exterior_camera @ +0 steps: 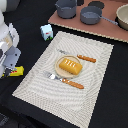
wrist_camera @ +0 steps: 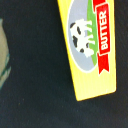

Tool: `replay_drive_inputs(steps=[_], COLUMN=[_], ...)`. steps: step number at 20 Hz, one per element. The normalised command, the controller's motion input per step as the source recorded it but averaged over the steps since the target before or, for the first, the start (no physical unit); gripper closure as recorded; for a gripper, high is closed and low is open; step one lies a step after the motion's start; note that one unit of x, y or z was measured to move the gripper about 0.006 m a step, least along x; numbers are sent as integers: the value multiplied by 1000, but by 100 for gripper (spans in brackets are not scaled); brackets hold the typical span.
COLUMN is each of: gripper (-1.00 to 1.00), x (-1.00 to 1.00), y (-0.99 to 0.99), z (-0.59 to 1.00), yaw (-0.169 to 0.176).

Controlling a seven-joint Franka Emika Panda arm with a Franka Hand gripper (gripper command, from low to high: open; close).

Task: Place the bread, butter, and milk from the table onto the serving area.

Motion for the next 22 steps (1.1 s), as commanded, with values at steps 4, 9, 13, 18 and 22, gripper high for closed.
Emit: replay_drive_inputs(steps=[4,9,13,18,22], gripper=[-100,-100,-100,100,100], x=[66,67,3,11,45], y=[-224,-82,1,1,0], z=[-203,-295,-241,-65,-26], yaw=[0,0,18,28,24])
